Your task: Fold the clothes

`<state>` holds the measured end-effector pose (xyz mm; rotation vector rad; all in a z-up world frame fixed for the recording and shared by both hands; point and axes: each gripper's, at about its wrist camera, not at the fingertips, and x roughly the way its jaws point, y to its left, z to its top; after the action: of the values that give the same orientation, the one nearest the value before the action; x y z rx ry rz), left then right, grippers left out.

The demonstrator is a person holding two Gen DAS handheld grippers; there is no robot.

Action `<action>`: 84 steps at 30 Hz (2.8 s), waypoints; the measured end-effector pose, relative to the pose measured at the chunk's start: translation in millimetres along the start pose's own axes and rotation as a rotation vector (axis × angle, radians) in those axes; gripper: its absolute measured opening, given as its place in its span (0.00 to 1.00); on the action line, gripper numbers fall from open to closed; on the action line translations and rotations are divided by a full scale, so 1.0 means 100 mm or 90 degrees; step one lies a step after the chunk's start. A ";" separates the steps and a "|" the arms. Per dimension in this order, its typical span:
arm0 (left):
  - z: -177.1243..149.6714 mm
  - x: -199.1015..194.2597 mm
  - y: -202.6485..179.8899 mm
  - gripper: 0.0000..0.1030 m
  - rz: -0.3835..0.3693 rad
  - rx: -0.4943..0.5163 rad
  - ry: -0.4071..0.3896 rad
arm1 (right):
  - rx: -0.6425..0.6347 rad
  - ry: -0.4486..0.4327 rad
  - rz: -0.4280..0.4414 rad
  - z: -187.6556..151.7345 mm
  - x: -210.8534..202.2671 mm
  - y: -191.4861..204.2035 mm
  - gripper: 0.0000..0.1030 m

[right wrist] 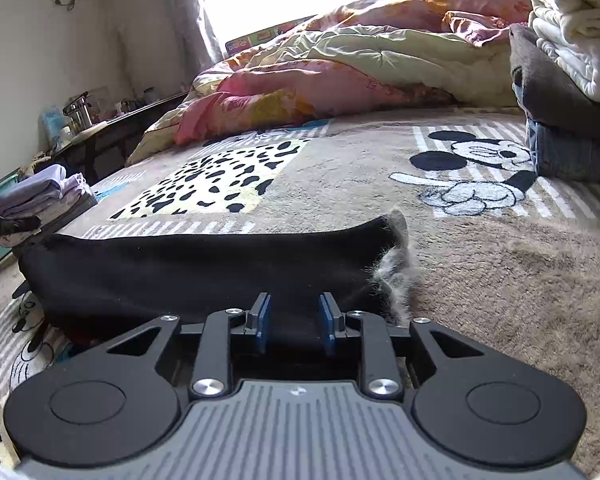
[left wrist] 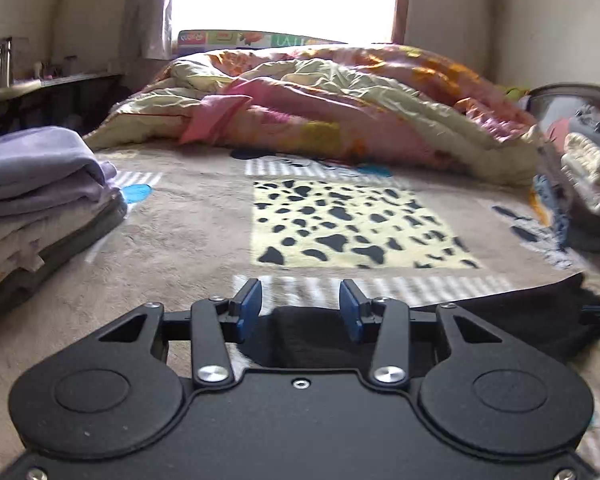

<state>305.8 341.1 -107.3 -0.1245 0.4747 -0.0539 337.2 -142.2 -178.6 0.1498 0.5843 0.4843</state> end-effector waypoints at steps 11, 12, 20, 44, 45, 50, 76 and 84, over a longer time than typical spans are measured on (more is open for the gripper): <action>-0.15 0.37 0.24 0.43 -0.020 -0.136 0.041 | -0.173 -0.030 0.023 0.22 -0.17 0.66 0.41; -0.14 0.41 0.24 0.42 -0.024 -0.134 0.044 | -0.193 -0.018 0.049 0.30 -0.12 0.78 0.41; -0.17 0.45 0.29 0.20 -0.049 -0.101 0.048 | -0.299 0.094 0.226 0.80 0.85 1.53 0.41; -0.23 0.55 0.24 0.28 -0.012 -0.069 0.050 | -0.336 0.150 0.169 0.75 1.43 1.75 0.17; -0.20 0.50 0.23 0.42 0.002 -0.061 0.042 | -0.338 0.127 0.156 0.77 1.35 1.74 0.25; -0.05 0.12 0.24 0.46 0.023 -0.043 -0.026 | -0.333 0.049 0.157 0.86 0.85 1.77 0.26; -0.30 0.20 -0.16 0.39 -0.043 0.147 0.030 | -0.272 0.085 0.098 0.28 0.88 1.90 0.30; -0.45 0.60 -0.37 0.46 0.060 0.228 0.078 | -0.267 0.104 0.062 0.24 0.99 1.89 0.33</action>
<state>337.1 294.8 -169.4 0.2537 0.5852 -0.0529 347.9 71.0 -156.7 -0.2633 0.6243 0.7073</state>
